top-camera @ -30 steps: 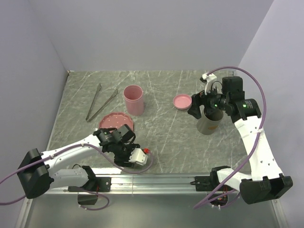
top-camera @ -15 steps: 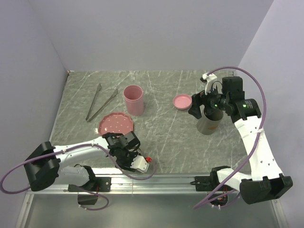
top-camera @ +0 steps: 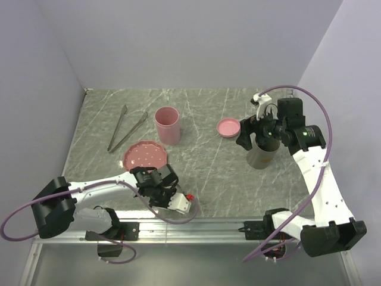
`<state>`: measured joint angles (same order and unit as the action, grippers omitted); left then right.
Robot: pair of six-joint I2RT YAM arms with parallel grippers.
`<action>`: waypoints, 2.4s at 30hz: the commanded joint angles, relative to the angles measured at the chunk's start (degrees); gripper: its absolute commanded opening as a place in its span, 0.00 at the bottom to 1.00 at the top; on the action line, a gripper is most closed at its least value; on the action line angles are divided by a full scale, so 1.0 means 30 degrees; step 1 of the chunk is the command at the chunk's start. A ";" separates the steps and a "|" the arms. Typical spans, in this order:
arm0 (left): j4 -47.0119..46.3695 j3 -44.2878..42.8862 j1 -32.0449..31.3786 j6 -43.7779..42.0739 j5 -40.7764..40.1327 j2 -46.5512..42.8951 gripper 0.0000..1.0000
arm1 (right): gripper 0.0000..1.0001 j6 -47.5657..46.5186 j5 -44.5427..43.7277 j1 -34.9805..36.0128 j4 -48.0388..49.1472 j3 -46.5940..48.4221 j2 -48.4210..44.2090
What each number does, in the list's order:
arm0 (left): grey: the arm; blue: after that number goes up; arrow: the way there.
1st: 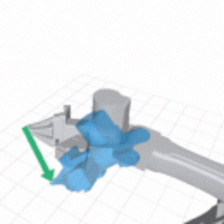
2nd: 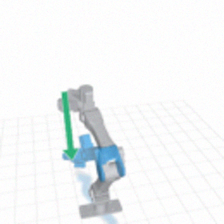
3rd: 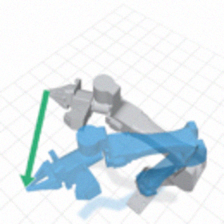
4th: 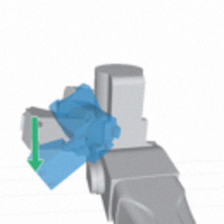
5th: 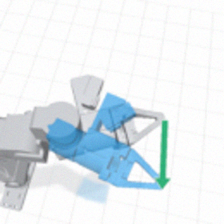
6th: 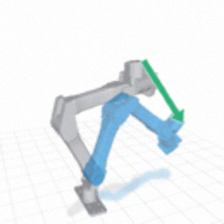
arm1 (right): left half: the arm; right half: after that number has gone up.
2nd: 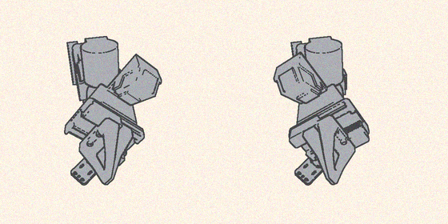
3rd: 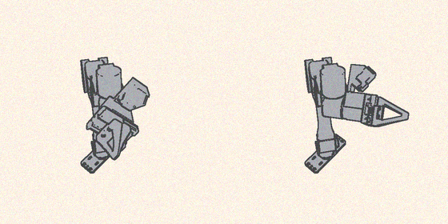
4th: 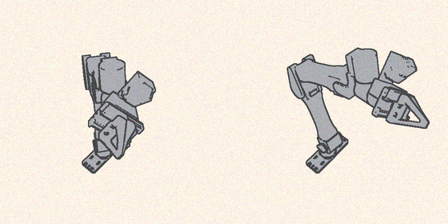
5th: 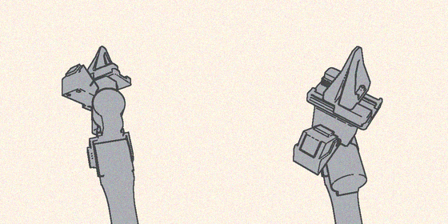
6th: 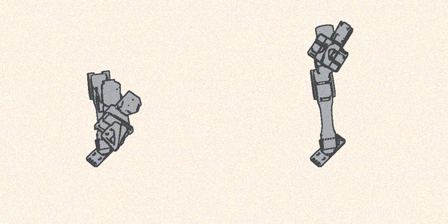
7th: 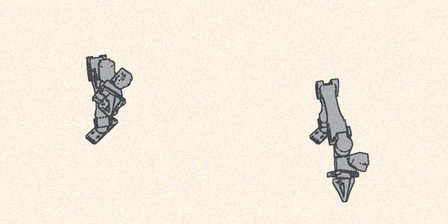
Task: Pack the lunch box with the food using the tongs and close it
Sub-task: Pick up the lid of the lunch box with the left arm, then pass the lid of the lunch box from the left arm to the right
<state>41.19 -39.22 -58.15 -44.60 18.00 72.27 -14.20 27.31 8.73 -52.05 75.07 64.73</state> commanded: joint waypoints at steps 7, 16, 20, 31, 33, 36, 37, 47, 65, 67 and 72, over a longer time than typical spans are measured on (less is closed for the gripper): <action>0.0071 -0.6344 0.2211 0.5163 0.7469 -0.1473 0.00 | 1.00 0.1391 0.2287 -0.1151 0.1471 0.0463 -0.0103; -1.1726 -0.7259 0.7310 1.7594 1.3216 -0.3347 0.00 | 1.00 0.6451 0.7767 -0.3818 0.6210 -0.0379 -0.0802; -1.9215 -0.6966 0.8599 2.3557 1.3136 -0.3172 0.00 | 1.00 1.0522 1.0082 -0.3790 1.2142 -0.2021 -0.1712; -2.6002 -0.8105 0.8895 3.0537 0.9091 -0.1827 0.00 | 0.97 2.5548 0.8886 -0.2094 2.6107 -0.5132 -0.1159; -2.6122 -0.8253 0.8895 3.0773 0.8767 -0.1562 0.00 | 0.94 2.7774 0.8359 -0.1770 2.7774 -0.5159 -0.0633; -2.6385 -0.8488 0.8924 3.1096 0.8416 -0.1006 0.00 | 0.88 2.8785 0.7775 -0.1388 2.8602 -0.4722 0.0100; -2.6531 -0.8662 0.8895 3.1242 0.8298 -0.0772 0.00 | 0.87 2.8524 0.7627 -0.1242 2.8282 -0.4169 0.0248; -2.6299 -0.9601 0.8895 3.1331 0.7887 0.0197 0.00 | 0.76 2.7083 0.6775 0.0896 2.6254 -0.2434 0.1567; -2.5741 -0.9806 0.8661 3.1038 0.7711 0.0577 0.00 | 0.65 2.6003 0.6805 0.3035 2.6346 -0.2464 0.2066; -2.5771 -0.9865 0.8574 3.1067 0.7770 0.0578 0.00 | 0.64 2.5972 0.6775 0.3153 2.6316 -0.2493 0.2183; -2.5859 -1.0041 0.8368 3.1097 0.7887 0.0783 0.00 | 0.61 2.6236 0.6834 0.3329 2.6725 -0.2406 0.2447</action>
<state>-34.35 -66.13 -32.49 48.34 42.11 74.41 65.06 48.05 18.04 25.71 64.93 71.66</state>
